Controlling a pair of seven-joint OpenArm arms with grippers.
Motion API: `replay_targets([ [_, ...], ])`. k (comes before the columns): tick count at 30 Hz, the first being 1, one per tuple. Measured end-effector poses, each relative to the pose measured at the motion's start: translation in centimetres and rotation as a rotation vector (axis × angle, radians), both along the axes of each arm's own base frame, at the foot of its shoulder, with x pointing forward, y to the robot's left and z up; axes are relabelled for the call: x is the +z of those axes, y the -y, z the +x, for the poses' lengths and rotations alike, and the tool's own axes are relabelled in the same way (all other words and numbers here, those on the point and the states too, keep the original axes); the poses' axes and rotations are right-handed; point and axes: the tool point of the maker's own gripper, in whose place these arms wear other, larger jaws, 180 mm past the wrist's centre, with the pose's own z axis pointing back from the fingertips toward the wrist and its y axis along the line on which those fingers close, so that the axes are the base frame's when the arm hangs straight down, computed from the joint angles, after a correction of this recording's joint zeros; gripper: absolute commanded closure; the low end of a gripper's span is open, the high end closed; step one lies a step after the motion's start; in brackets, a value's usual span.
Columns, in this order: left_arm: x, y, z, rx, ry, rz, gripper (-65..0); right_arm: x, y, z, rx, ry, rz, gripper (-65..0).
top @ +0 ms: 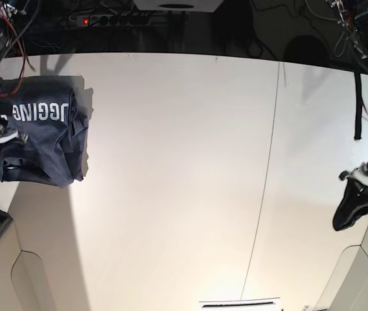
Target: Layout the t-shirt on the table in an organized manner, then fold the t-shirt properly
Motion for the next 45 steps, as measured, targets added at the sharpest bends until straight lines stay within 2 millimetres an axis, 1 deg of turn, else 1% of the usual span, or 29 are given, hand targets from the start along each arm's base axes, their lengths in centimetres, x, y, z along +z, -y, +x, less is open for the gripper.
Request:
replay_targets([
  [2, -0.6, -1.7, -2.6, 0.044, -0.045, 0.022, 0.0, 1.6, -0.6, -1.1, 0.033, 0.027, -0.039, 0.0],
  [4, -2.0, -2.6, -5.3, 0.057, -0.124, 0.020, 0.0, 1.5, -1.4, -3.4, 0.065, -0.008, -0.057, 0.0],
  [5, -2.9, -3.0, -6.8, 0.064, -0.170, 0.010, 0.0, 1.0, -2.1, -4.7, 0.089, -0.048, -0.054, 0.0],
  [7, -5.8, -3.7, -10.2, 0.078, -0.309, 0.025, 0.0, -0.8, -2.4, -8.1, 0.105, -0.163, -0.053, 0.0],
  [9, -8.7, -3.9, -14.3, 0.075, -0.458, 0.037, 0.0, -2.5, -2.7, -11.5, 0.121, -0.275, -0.022, 0.0],
  [11, -10.9, -4.0, -18.8, 0.076, -0.599, 0.043, 0.0, -3.6, -3.8, -14.2, 0.172, -0.347, 0.041, 0.0],
  [12, -11.7, -4.0, -20.9, 0.072, -0.662, 0.045, 0.0, -4.2, -4.1, -15.7, 0.196, -0.391, 0.062, 0.0],
  [13, -12.2, -3.9, -22.6, 0.062, -0.711, 0.037, 0.0, -4.6, -4.7, -17.0, 0.215, -0.419, 0.100, 0.0],
  [14, -12.4, -4.0, -24.0, 0.053, -0.751, 0.019, 0.0, -5.0, -4.8, -18.4, 0.222, -0.457, 0.121, 0.0],
  [17, -12.8, -5.5, -27.7, 0.047, -0.866, 0.011, 0.0, -6.8, -3.9, -22.9, 0.220, -0.597, 0.160, 0.0],
  [19, -13.1, -6.4, -29.5, 0.058, -0.924, -0.011, 0.0, -8.4, -3.5, -25.0, 0.238, -0.659, 0.191, 0.0],
  [21, -13.9, -7.0, -30.4, 0.080, -0.948, -0.039, 0.0, -10.5, -2.9, -26.8, 0.236, -0.714, 0.221, 0.0],
  [23, -15.2, -7.5, -30.9, 0.105, -0.962, -0.070, 0.0, -13.0, -2.8, -28.6, 0.241, -0.765, 0.256, 0.0],
  [26, -18.4, -7.2, -32.0, 0.121, -0.986, -0.086, 0.0, -17.1, -3.2, -31.7, 0.246, -0.850, 0.306, 0.0],
  [28, -21.3, -6.0, -33.6, 0.091, -1.034, -0.060, 0.0, -19.8, -3.9, -33.5, 0.255, -0.923, 0.342, 0.0],
  [30, -24.2, -3.8, -35.9, 0.029, -1.104, -0.032, 0.0, -22.0, -4.9, -35.3, 0.291, -1.015, 0.377, 0.0],
  [32, -26.6, -1.3, -38.0, -0.047, -1.157, -0.017, 0.0, -23.6, -5.8, -36.6, 0.319, -1.081, 0.408, 0.0],
  [34, -28.5, 0.6, -39.5, -0.110, -1.173, 0.003, 0.0, -25.0, -6.2, -37.5, 0.335, -1.130, 0.410, 0.0],
  [37, -31.1, 3.3, -40.6, -0.202, -1.173, 0.047, 0.0, -26.8, -7.0, -37.5, 0.354, -1.101, 0.401, 0.0],
  [38, -32.0, 4.5, -40.8, -0.234, -1.175, 0.058, 0.0, -27.2, -7.6, -37.5, 0.365, -1.091, 0.404, 0.0],
  [39, -32.8, 6.0, -40.8, -0.265, -1.173, 0.058, 0.0, -27.7, -8.3, -36.9, 0.380, -1.072, 0.406, 0.0],
  [40, -33.6, 7.4, -40.3, -0.274, -1.161, 0.053, 0.0, -28.2, -9.2, -36.4, 0.390, -1.056, 0.404, 0.0],
  [41, -34.6, 8.3, -39.4, -0.252, -1.144, 0.066, 0.0, -28.7, -10.0, -35.8, 0.396, -1.047, 0.394, 0.0],
  [43, -36.8, 9.1, -37.2, -0.178, -1.108, 0.138, 0.0, -29.7, -11.4, -34.7, 0.381, -1.032, 0.364, -2.3],
  [45, -38.3, 9.5, -34.9, -0.122, -1.077, 0.205, 0.0, -30.5, -12.1, -33.3, 0.352, -1.023, 0.313, -2.8],
])
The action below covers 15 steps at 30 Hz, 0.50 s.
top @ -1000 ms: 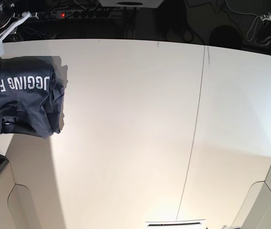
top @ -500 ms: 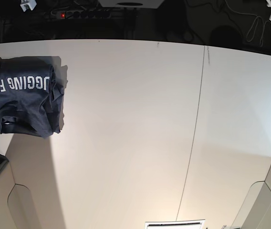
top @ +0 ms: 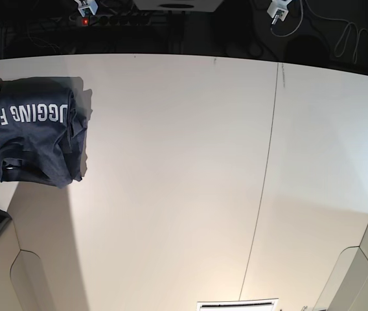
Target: Layout the t-shirt on the table in an organized manner, then fold the t-shirt properly
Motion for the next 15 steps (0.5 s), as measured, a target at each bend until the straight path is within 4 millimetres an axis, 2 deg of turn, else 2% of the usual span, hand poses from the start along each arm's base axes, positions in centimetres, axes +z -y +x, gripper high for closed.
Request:
replay_targets([
  [3, -1.5, 1.1, 2.7, 0.009, 0.014, 0.050, 0.0, -0.8, -1.6, 2.4, -0.014, 0.032, -0.027, -2.8],
  [7, -2.1, 3.4, 5.3, 0.030, 0.031, 0.021, 0.0, -1.4, -3.8, 4.9, -0.056, 0.066, -0.048, -1.7],
  [10, -2.1, 3.2, 6.2, 0.028, 0.044, 0.026, 0.0, -1.6, -4.8, 4.8, -0.075, 0.063, -0.070, 0.0],
  [15, -2.2, 2.9, 5.7, 0.026, 0.034, 0.030, 0.0, -1.6, -6.5, 4.2, -0.086, 0.044, -0.058, 0.0],
])
